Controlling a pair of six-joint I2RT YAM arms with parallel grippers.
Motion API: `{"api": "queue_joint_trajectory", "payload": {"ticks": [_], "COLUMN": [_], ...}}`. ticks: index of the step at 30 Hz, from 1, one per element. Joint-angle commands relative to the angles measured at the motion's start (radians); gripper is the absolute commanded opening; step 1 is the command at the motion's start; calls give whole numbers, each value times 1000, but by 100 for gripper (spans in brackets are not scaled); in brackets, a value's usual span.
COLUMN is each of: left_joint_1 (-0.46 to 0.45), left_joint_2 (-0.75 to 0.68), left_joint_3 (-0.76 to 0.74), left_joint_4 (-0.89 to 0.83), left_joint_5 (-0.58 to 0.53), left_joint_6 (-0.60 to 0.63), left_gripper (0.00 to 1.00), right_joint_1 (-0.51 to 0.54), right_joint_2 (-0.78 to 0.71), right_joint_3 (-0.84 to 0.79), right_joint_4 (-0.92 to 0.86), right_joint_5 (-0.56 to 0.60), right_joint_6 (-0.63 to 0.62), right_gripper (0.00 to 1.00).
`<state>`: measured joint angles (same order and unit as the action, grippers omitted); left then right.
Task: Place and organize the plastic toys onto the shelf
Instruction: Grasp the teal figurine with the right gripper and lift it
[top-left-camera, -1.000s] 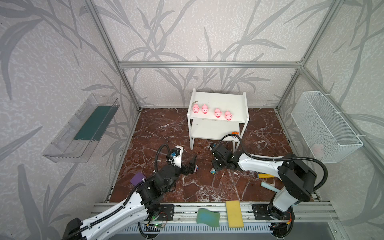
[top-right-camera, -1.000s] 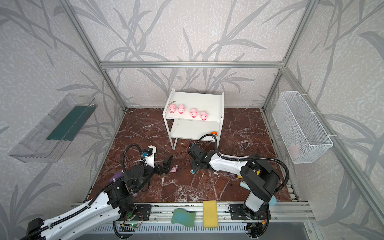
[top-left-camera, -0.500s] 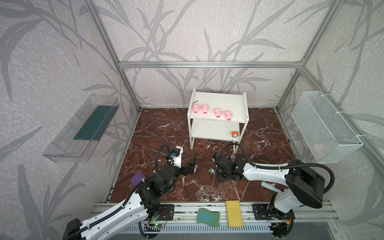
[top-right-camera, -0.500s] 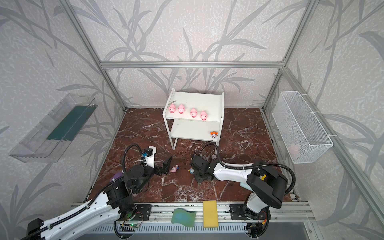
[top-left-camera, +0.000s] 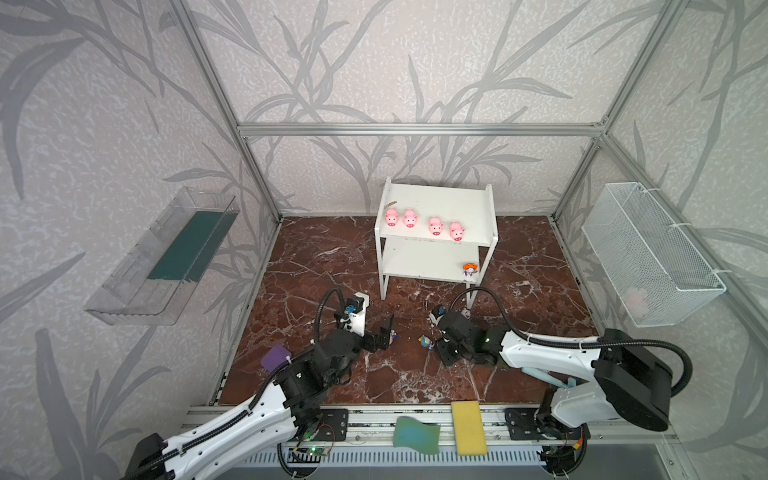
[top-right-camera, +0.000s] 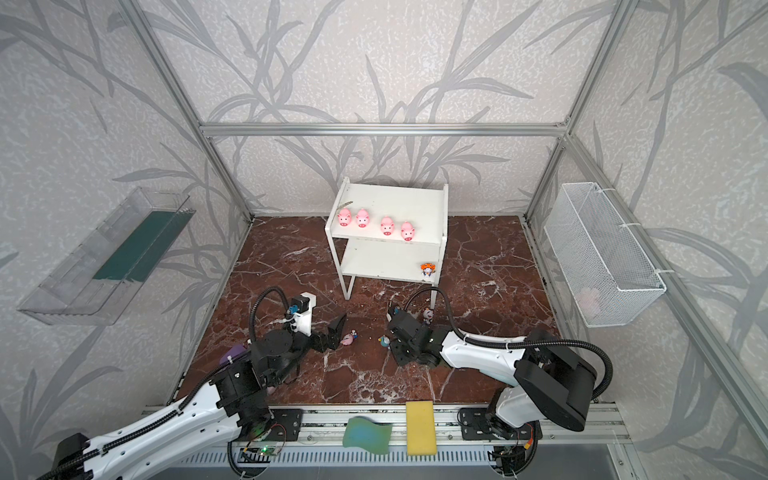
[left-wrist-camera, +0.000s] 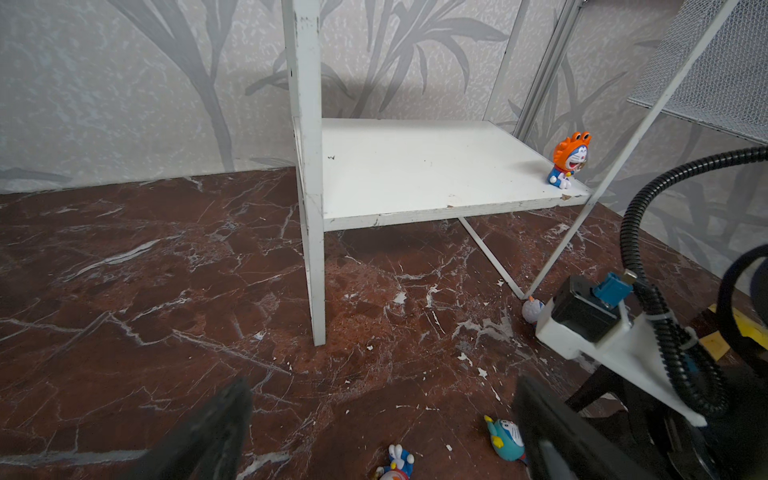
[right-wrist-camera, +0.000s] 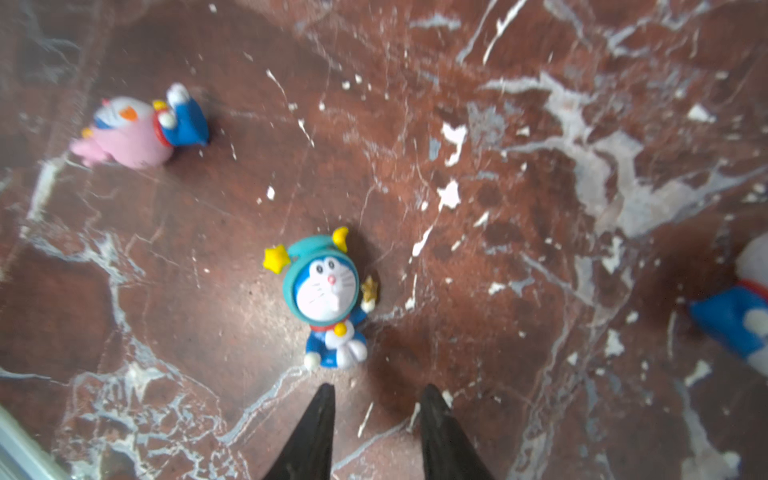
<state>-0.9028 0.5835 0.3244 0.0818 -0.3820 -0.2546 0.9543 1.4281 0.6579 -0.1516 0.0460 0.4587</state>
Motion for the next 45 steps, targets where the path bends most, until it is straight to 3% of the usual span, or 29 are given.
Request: {"api": "queue_joint_trajectory", "payload": {"ticks": [1, 18, 28, 38, 45], "left_joint_1": [2, 2, 2, 2, 2], "left_joint_2": [-13, -32, -38, -32, -6], "left_joint_3": [16, 9, 8, 8, 2], "left_joint_4": [-3, -10, -16, -27, -25], "left_joint_5": [-4, -13, -14, -12, 54], "left_joint_6": [-5, -5, -8, -11, -34], "left_gripper": [99, 99, 99, 99, 99], "right_joint_1": [-17, -29, -29, -26, -19], "right_joint_2": [8, 150, 205, 199, 103], "right_joint_3": [9, 47, 107, 78, -22], "right_joint_4": [55, 102, 60, 101, 233], "right_joint_5": [-51, -130, -118, -183, -198], "right_joint_6": [-48, -111, -232, -251, -207], "right_gripper": [41, 50, 55, 28, 18]}}
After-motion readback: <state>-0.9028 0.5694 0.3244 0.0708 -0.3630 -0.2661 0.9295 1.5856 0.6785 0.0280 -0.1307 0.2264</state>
